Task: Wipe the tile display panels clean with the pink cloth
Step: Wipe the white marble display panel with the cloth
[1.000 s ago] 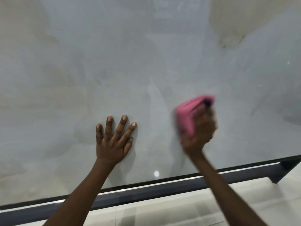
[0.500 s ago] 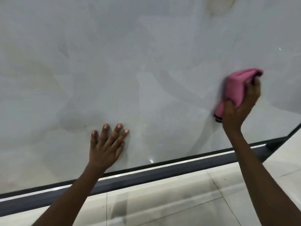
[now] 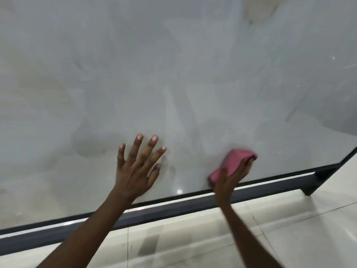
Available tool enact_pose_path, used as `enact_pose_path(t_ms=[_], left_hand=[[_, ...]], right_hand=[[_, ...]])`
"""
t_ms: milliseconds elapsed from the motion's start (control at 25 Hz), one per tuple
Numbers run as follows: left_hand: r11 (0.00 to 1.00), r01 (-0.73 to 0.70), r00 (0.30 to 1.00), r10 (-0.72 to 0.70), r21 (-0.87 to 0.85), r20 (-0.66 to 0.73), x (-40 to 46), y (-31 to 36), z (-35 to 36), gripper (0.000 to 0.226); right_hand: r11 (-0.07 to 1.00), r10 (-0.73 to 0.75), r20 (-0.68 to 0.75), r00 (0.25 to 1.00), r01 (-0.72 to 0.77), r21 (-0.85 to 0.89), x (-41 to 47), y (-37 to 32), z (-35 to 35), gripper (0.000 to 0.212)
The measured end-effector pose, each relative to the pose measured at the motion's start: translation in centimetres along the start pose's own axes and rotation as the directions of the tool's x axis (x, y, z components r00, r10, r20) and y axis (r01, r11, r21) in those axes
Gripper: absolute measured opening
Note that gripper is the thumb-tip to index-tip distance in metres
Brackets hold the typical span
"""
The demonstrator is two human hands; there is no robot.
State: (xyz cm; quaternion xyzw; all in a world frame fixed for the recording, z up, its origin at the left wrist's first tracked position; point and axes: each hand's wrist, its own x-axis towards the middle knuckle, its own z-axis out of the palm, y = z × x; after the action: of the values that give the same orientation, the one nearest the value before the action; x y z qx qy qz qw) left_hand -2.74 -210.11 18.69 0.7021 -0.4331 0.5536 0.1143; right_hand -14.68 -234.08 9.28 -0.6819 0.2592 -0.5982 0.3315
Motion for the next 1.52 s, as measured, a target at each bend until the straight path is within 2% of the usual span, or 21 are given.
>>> enact_pose_path(t_ms=[240, 320, 400, 440, 520, 560, 600, 640, 720, 840, 920, 1000, 1080, 1160, 1200, 1240, 1280, 1360, 1400, 1440, 1520], left_hand=[[0.956, 0.268, 0.956, -0.248, 0.122, -0.159, 13.7, -2.7, -0.6, 0.059], [0.952, 0.249, 0.961, -0.22, 0.179, -0.166, 13.0, -2.4, 0.1, 0.06], [0.959, 0.214, 0.97, -0.186, 0.187, -0.157, 13.2, -2.7, 0.2, 0.06], [0.959, 0.213, 0.971, -0.187, 0.187, -0.148, 13.5, -2.8, -0.1, 0.06], [0.959, 0.238, 0.967, -0.218, 0.154, -0.135, 13.6, -2.7, -0.8, 0.059], [0.962, 0.25, 0.964, -0.235, 0.114, -0.125, 13.6, -2.4, -1.4, 0.059], [0.967, 0.246, 0.965, -0.238, 0.069, -0.112, 14.0, -2.2, -2.2, 0.06], [0.972, 0.234, 0.966, -0.23, 0.025, -0.115, 15.2, -2.5, -3.0, 0.062], [0.977, 0.214, 0.959, -0.215, -0.024, -0.184, 20.6, -4.3, -5.4, 0.063], [0.965, 0.262, 0.939, -0.262, -0.028, -0.222, 29.3, -8.7, -8.4, 0.06], [0.965, 0.258, 0.944, -0.243, 0.04, -0.224, 30.9, -10.0, -8.2, 0.058], [0.966, 0.246, 0.948, -0.221, 0.086, -0.229, 30.6, -10.0, -7.6, 0.058], [0.967, 0.232, 0.951, -0.203, 0.108, -0.232, 30.3, -10.0, -7.2, 0.058], [0.968, 0.226, 0.949, -0.194, 0.108, -0.248, 30.4, -10.1, -7.3, 0.058], [0.971, 0.22, 0.946, -0.188, 0.098, -0.262, 30.7, -10.2, -7.6, 0.057], [0.974, 0.213, 0.94, -0.183, 0.076, -0.289, 31.3, -10.4, -8.1, 0.056], [0.976, 0.211, 0.928, -0.184, 0.051, -0.323, 32.5, -10.8, -8.8, 0.053], [0.971, 0.239, 0.905, -0.223, -0.002, -0.362, 35.9, -12.6, -10.5, 0.052], [0.966, 0.257, 0.901, -0.245, -0.014, -0.358, 37.7, -13.7, -11.4, 0.055], [0.96, 0.279, 0.9, -0.265, -0.009, -0.347, 38.9, -14.5, -11.8, 0.058], [0.951, 0.306, 0.894, -0.277, 0.03, -0.352, 39.6, -14.8, -11.3, 0.06]], right_hand=[[0.954, -0.273, -0.363, 0.891, 0.3, 0.019, 30.2, -10.8, -6.3, 0.071], [0.946, -0.309, -0.326, 0.893, 0.324, -0.008, 28.0, -13.5, -4.0, 0.064], [0.833, -0.517, -0.114, 0.849, 0.468, -0.294, 19.1, -14.1, -0.6, 0.053], [0.655, -0.649, 0.146, 0.747, 0.646, -0.393, 13.8, -13.7, 0.5, 0.048], [0.295, -0.753, 0.56, 0.347, 0.938, -0.184, 7.4, -11.8, 0.2, 0.05], [0.199, -0.76, 0.618, 0.201, 0.977, -0.073, 8.0, -11.0, -0.5, 0.051], [0.173, -0.78, 0.607, 0.154, 0.985, -0.027, 10.5, -11.5, -1.3, 0.051], [0.201, -0.812, 0.551, 0.194, 0.978, -0.049, 14.1, -12.5, -1.9, 0.05], [0.447, -0.818, 0.311, 0.483, 0.875, -0.185, 22.7, -17.7, -3.5, 0.056], [0.851, -0.5, -0.076, 0.862, 0.474, -0.228, 35.8, -25.7, -7.4, 0.067], [0.949, -0.315, -0.175, 0.933, 0.31, -0.06, 39.6, -29.0, -8.0, 0.073], [0.949, -0.313, -0.142, 0.939, 0.313, -0.02, 35.4, -31.7, -5.2, 0.068], [0.836, -0.527, 0.102, 0.844, 0.536, -0.116, 25.6, -31.6, -1.5, 0.057], [0.397, -0.791, 0.463, 0.401, 0.911, -0.112, 17.8, -28.6, 0.1, 0.054], [0.211, -0.806, 0.546, 0.227, 0.973, -0.093, 17.6, -27.1, -0.1, 0.054], [0.138, -0.82, 0.551, 0.157, 0.988, -0.076, 20.0, -26.6, -0.4, 0.055], [0.191, -0.841, 0.498, 0.21, 0.977, -0.09, 23.4, -27.2, -0.8, 0.057], [0.598, -0.768, 0.208, 0.606, 0.794, -0.108, 31.1, -30.8, -2.0, 0.062], [0.79, -0.606, 0.037, 0.795, 0.606, -0.094, 35.7, -32.8, -3.4, 0.065], [0.907, -0.421, -0.085, 0.903, 0.419, -0.046, 39.9, -34.8, -5.5, 0.07], [0.985, -0.127, -0.211, 0.969, 0.148, 0.087, 44.7, -37.7, -7.9, 0.08]])
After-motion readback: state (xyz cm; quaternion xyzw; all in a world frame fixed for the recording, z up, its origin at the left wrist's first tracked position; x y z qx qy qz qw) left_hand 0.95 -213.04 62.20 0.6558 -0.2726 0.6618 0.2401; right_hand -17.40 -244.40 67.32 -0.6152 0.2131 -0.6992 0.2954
